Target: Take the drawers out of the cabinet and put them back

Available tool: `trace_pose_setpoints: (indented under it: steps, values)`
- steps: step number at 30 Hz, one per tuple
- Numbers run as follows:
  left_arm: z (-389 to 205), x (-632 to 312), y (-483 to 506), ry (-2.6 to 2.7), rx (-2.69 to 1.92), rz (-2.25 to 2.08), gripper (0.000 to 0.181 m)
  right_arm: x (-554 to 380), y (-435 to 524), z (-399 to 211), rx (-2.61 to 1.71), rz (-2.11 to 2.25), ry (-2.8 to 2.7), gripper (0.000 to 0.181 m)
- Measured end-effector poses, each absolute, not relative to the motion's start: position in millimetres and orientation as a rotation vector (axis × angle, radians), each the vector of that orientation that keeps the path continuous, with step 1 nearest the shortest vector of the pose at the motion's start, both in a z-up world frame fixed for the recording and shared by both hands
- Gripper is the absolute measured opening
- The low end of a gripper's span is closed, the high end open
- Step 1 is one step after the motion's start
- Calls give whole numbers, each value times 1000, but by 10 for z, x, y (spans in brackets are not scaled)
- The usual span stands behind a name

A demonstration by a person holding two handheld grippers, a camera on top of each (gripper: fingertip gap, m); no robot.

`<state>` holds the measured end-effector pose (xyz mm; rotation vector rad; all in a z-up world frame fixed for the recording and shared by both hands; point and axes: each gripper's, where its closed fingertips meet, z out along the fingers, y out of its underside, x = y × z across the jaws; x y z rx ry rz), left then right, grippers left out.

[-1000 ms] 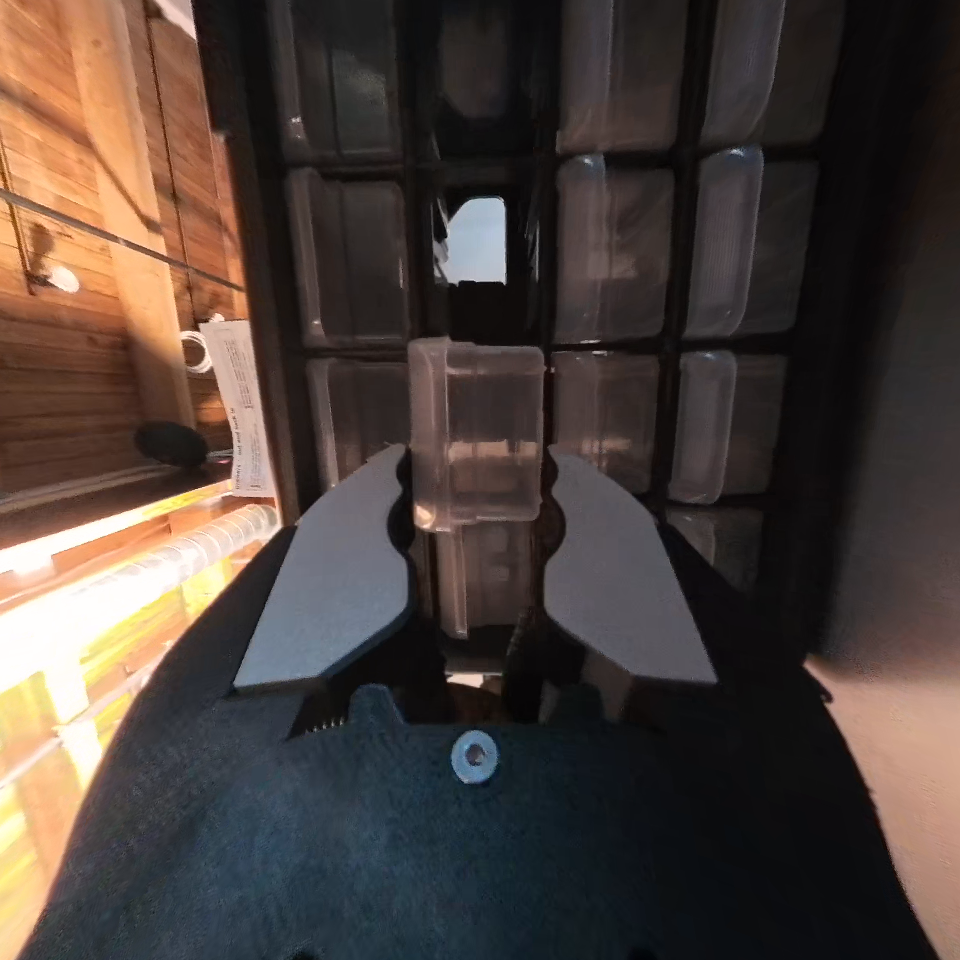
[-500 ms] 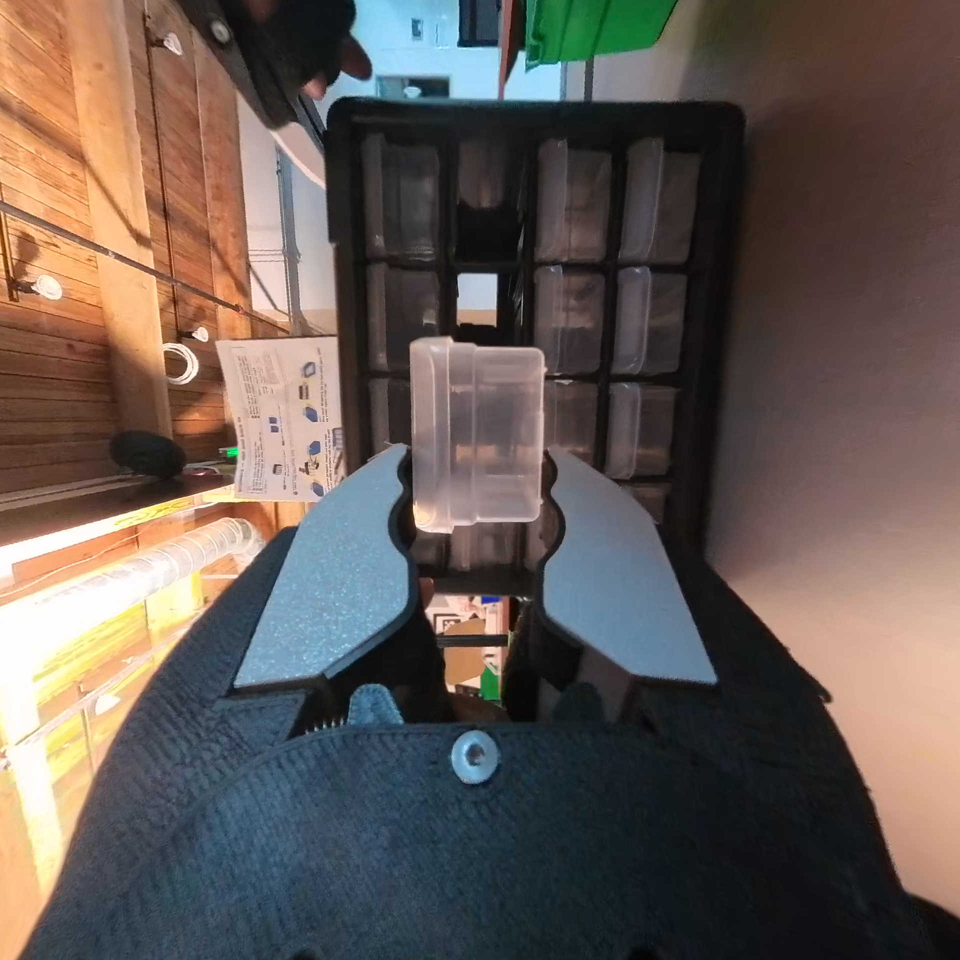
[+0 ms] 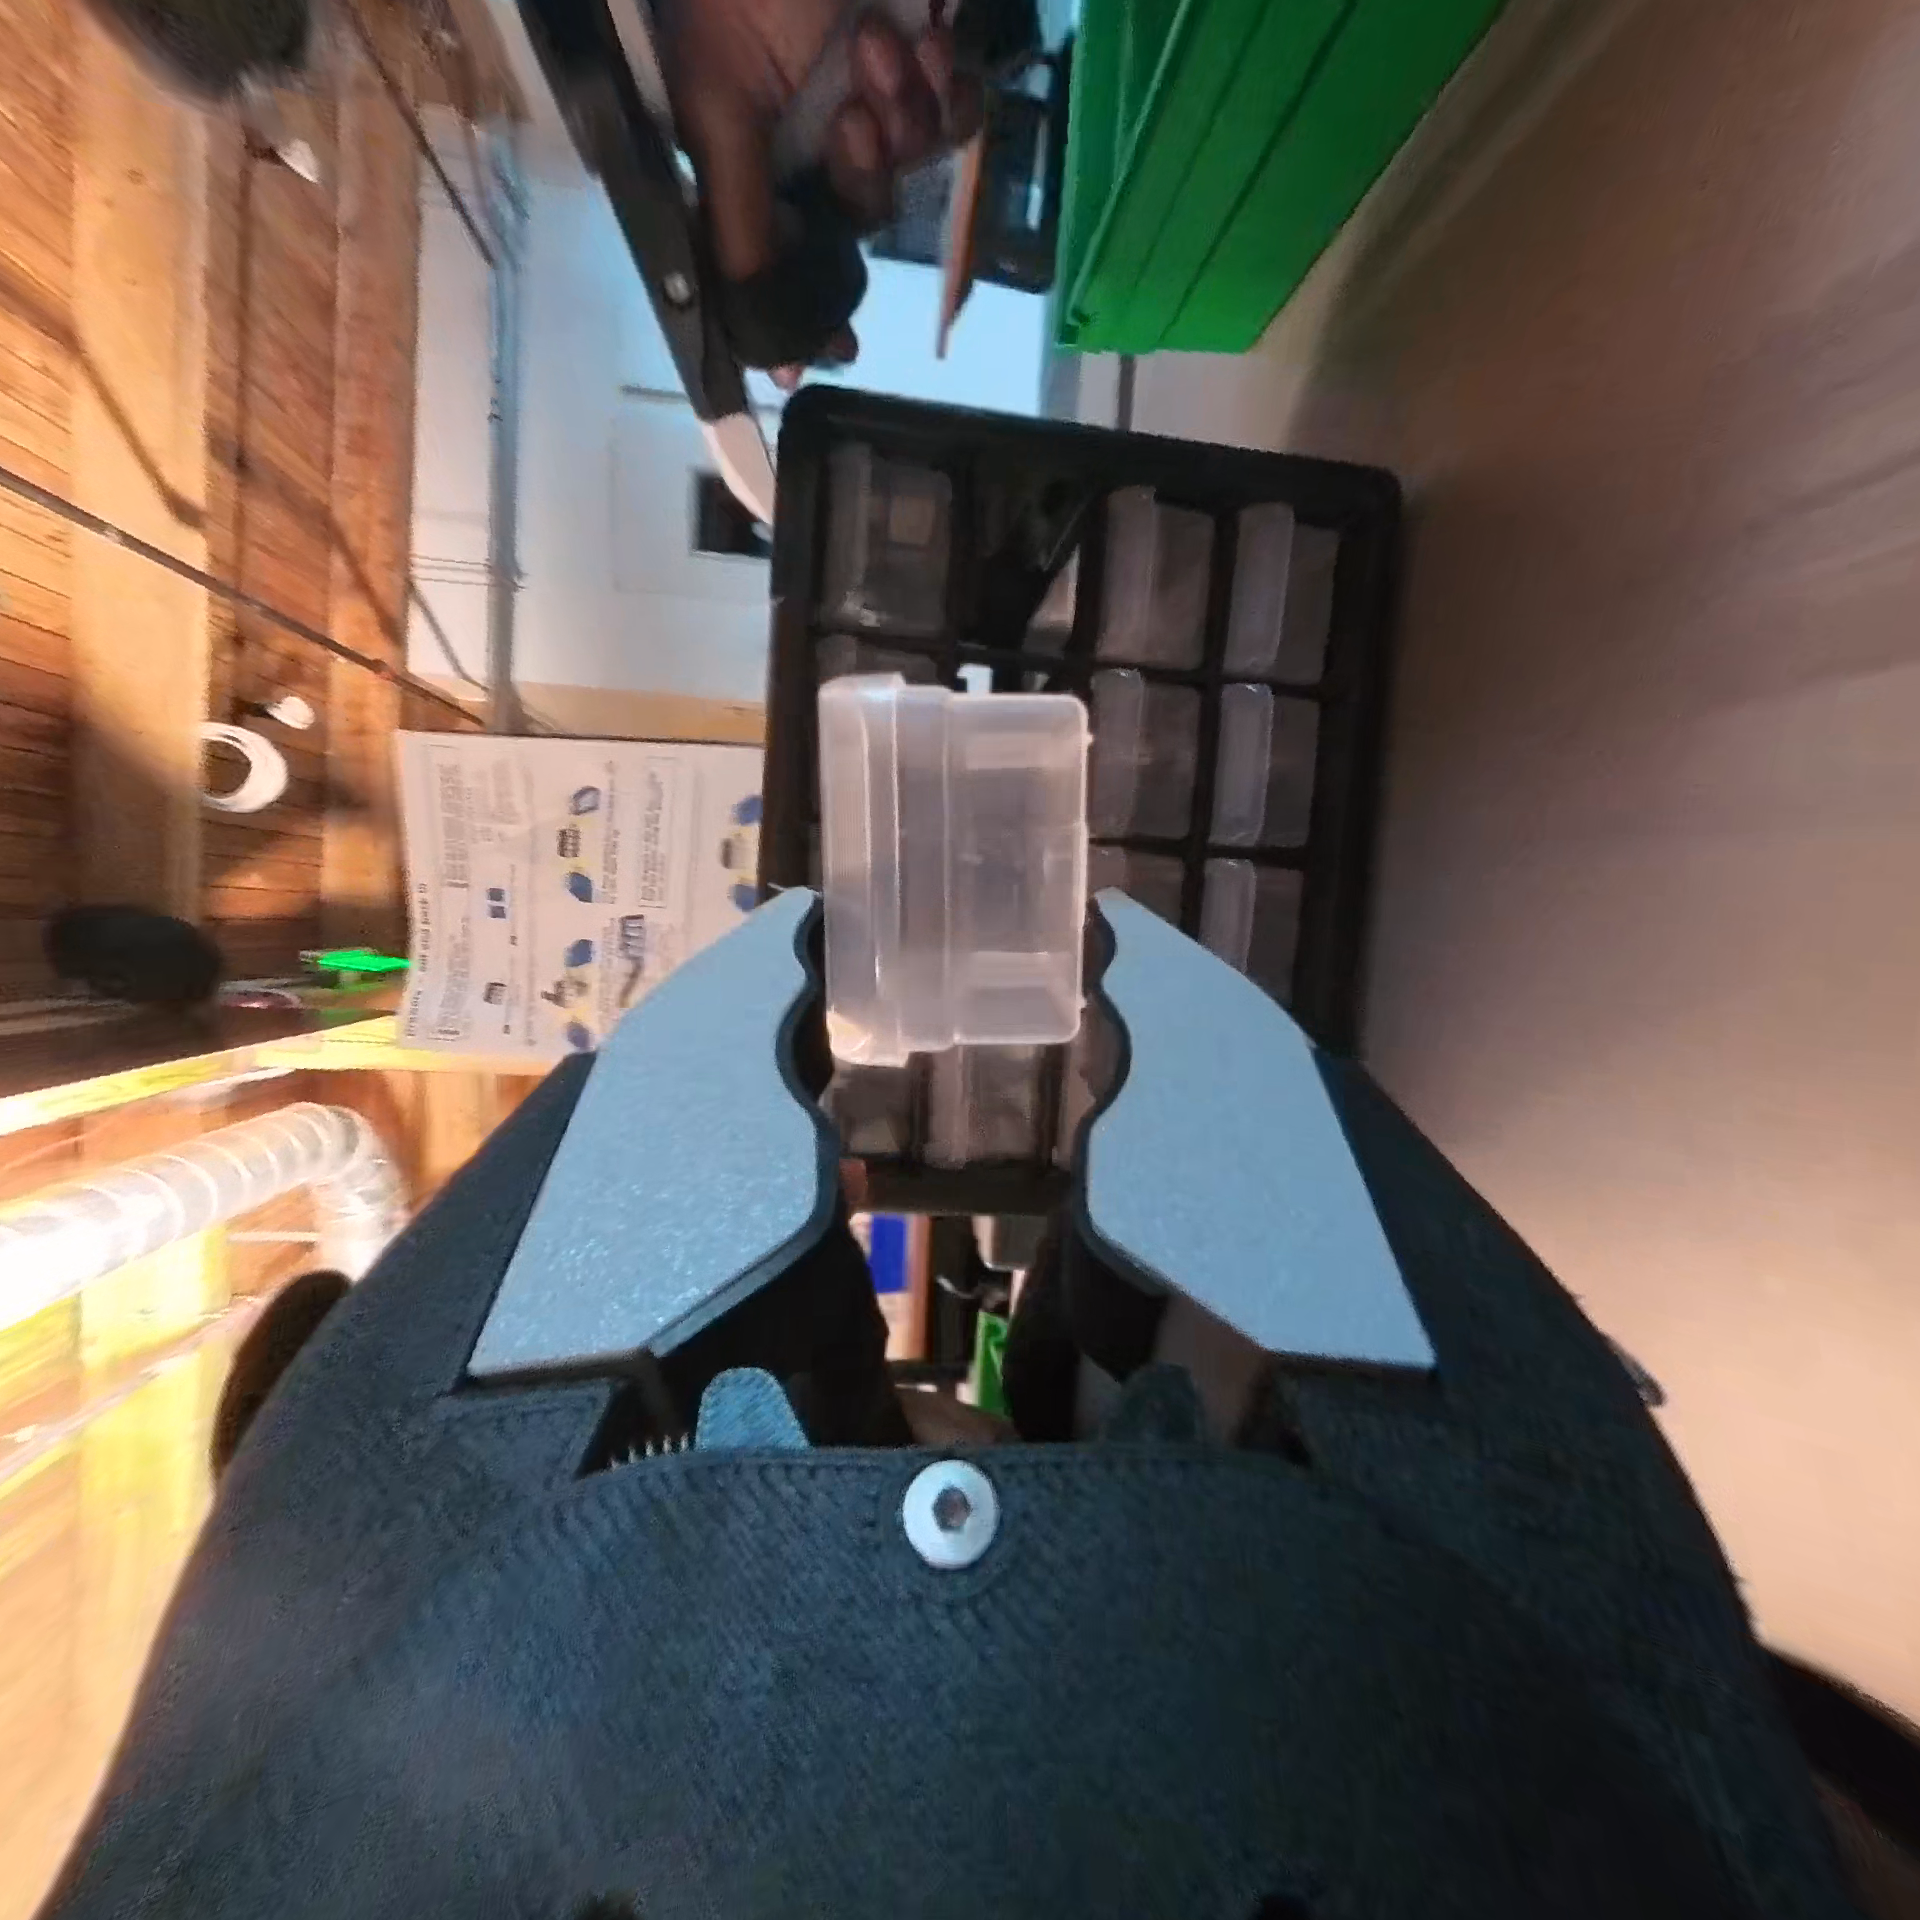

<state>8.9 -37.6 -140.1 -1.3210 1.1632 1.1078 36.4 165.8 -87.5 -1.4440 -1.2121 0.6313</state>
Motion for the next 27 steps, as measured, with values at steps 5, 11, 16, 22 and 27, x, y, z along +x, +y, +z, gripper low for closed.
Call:
trace_pose_setpoints:
  steps: [5,11,16,22,27]
  values:
    - [-1491,84,-365,1132,-1185,1098,46,414,1551,-800,-1292,563,-1244,21]
    - [-1502,33,-450,1132,-1159,797,45,485,592,-1093,-738,290,-1632,80]
    - [-1429,156,-510,1160,-1118,704,46,372,-51,-1402,-323,-63,-1724,79]
    - [-1352,254,-562,1122,-1072,629,46,272,-206,-1357,-221,-127,-1647,48]
    - [-1180,162,-474,596,-1257,82,90,281,31,-1140,-308,-331,-1465,48]
